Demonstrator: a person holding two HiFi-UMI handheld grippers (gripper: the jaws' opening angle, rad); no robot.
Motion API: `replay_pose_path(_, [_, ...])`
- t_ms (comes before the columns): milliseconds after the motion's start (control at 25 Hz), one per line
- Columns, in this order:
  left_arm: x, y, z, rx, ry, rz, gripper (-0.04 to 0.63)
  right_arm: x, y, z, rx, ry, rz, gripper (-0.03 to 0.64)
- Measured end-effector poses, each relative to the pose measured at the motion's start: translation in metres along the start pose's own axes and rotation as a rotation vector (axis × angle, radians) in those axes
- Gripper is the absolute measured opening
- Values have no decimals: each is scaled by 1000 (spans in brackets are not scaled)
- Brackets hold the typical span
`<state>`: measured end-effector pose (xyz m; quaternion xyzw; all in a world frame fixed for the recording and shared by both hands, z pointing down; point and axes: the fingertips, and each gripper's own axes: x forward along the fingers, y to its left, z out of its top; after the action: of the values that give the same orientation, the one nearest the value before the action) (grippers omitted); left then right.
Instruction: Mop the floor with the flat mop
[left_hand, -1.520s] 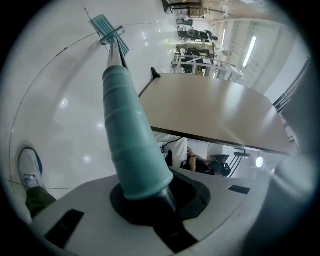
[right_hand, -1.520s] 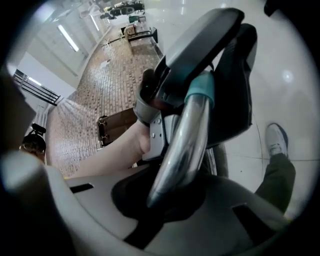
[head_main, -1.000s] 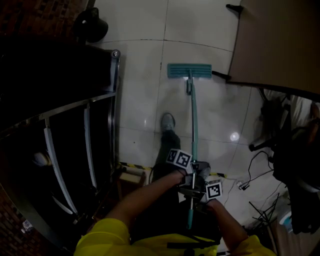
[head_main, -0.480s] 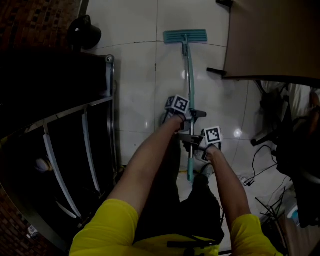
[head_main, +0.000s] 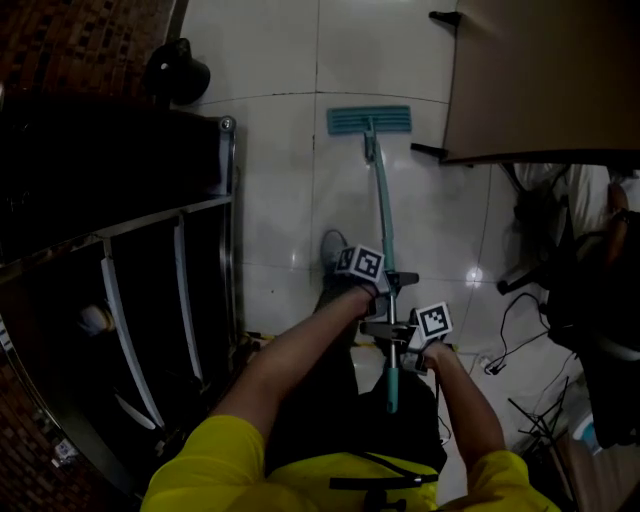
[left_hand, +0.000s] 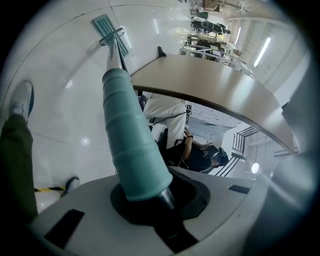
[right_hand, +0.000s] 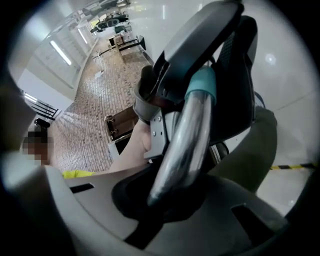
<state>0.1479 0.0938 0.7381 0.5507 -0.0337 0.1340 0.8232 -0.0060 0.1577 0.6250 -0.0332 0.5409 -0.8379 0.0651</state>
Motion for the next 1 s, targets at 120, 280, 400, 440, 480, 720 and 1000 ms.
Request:
replay_pose_path(120, [10,-16,-64,-51,-40,-43,76,-20,16,-62,18,17,-12,28])
replay_pose_path(280, [23,-23,-122,-111,-93,-61,80,-45,17,-125,28,101,-65,41])
replay_pose_path(400, [29,-36,-159,-79,-141,-73,83,-63,19,-172,38,166,-101,44])
replay_pose_path(440, [30,-43,-172,-70,-166,-86,83,-68,23,-189,34,187,-111,44])
replay_pose_path(480, [30,-50,-184,-62,-196,-98,83,-73,29,-206,29,207,-119,44])
replay_pose_path(720, [32,-116,-262,-36,-328,-159,80,-104,85,-301,-39,307,-145,44])
replay_pose_path(1000, [10,-165,-345,-33,-341,-195,80,-96,128,-388,-59,345,-184,48])
